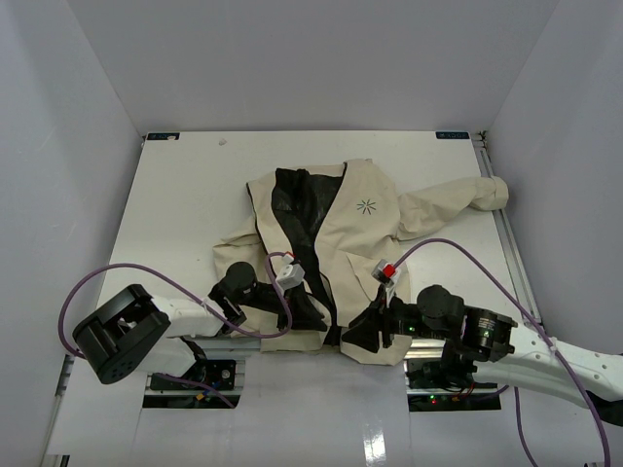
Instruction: Zip up the jacket
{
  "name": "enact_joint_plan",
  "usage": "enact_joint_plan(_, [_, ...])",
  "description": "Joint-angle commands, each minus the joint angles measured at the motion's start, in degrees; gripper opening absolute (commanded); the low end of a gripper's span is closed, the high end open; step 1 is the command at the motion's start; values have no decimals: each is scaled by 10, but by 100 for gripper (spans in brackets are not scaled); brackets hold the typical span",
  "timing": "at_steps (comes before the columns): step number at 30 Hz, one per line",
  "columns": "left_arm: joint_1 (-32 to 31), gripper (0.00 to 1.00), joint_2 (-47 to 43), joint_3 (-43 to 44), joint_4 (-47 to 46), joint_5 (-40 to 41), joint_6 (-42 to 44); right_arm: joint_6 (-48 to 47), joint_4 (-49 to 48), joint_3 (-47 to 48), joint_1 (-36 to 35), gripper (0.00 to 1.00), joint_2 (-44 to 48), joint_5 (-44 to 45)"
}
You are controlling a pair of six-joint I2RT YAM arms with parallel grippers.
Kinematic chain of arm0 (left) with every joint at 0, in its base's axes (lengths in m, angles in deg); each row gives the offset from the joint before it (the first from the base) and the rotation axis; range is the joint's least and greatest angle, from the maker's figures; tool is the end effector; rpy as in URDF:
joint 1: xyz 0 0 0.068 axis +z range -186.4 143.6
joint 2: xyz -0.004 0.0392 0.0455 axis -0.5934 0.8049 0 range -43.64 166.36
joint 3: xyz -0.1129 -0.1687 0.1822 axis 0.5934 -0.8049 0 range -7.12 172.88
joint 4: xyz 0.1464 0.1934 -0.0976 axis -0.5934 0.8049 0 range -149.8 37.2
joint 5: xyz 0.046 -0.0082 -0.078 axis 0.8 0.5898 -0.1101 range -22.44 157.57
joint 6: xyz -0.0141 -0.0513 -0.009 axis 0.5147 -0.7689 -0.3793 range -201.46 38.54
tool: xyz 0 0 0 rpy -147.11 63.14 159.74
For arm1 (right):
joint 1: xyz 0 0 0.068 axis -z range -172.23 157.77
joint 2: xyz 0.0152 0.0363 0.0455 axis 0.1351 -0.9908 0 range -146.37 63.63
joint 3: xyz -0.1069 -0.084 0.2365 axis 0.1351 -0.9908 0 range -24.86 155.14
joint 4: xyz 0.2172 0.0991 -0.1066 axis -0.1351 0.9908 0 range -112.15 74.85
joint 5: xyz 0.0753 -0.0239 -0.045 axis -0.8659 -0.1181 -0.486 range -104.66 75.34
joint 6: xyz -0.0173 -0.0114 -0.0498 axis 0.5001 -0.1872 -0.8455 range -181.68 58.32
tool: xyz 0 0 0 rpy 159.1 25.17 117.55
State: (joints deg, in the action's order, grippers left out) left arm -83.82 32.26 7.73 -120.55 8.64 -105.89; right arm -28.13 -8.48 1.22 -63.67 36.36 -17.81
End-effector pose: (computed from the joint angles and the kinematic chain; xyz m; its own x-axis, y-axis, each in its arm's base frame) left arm 0.1259 -0.1820 0.1837 -0.4002 0.1200 -0.9086 0.8722 -0.2546 -0.4178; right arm 0.0417 0.1309 0.2613 -0.6005 -0.0547 -0.7978 -0.7578 0.3574 0.5459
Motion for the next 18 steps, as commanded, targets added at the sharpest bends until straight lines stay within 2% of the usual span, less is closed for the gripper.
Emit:
enact_joint_plan(1, [2,0,-16,21,14,6,11,24,-3,19,-5,49,-20,-4])
enact_joint_plan(12, [2,0,-8,29,35,16,17,65,-55,-6,-18,50,-61,87])
enact_joint_plan(18, [2,0,-9,33,40,20,16,92,-71,-6,-52,51,-86,153])
